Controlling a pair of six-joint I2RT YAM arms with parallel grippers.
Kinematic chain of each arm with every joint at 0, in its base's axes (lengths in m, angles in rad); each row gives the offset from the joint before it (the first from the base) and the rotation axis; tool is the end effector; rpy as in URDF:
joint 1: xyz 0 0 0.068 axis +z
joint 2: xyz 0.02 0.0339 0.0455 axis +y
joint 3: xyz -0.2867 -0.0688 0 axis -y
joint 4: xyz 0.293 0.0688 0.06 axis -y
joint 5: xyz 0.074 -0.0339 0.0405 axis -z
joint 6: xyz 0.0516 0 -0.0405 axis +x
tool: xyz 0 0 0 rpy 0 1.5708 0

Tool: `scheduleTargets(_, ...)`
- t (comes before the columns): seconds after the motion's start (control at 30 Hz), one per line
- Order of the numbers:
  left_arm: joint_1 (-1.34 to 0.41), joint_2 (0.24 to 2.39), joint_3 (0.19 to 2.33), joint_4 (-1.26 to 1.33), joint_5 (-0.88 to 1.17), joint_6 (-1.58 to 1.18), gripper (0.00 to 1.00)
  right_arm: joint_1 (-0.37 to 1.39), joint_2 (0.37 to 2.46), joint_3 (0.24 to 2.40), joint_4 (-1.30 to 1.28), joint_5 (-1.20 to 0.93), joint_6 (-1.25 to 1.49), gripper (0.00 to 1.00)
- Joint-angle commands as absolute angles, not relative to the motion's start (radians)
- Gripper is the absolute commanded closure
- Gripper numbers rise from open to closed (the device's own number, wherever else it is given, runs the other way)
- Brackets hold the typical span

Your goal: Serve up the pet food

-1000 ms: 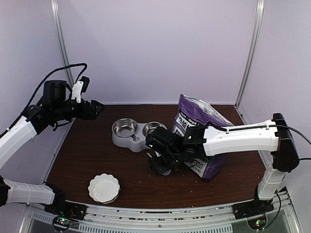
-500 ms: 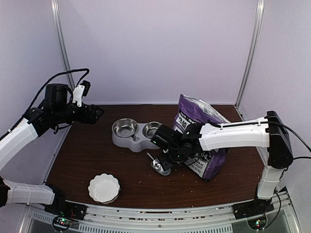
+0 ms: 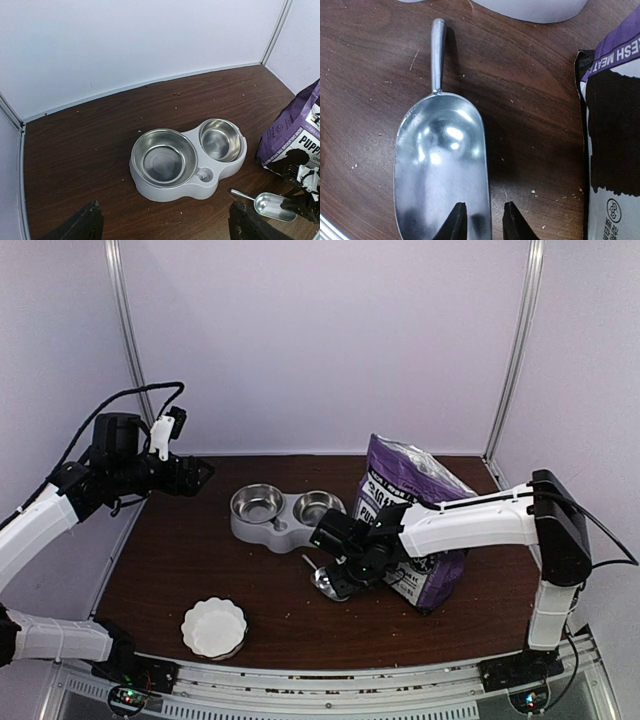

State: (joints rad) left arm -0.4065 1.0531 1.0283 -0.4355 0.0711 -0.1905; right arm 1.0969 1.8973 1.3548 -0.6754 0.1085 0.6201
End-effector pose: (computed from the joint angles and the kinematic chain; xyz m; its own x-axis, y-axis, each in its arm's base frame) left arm 0.2603 -0.1160 0.3596 -0.4864 0.0038 -0.8737 0.3674 0.9082 -0.2006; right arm 0.2045 0.3864 0.1676 -0.8526 -0.3965 -0.3403 -0.4571 0.8815 0.1181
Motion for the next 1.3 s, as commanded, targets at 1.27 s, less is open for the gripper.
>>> scheduleTargets(1.27, -0.630, 1.191, 1.072, -0.288, 0.850, -0.544, 0.09, 1.148, 1.338, 1.420, -0.740, -0.002, -0.106, 1.00)
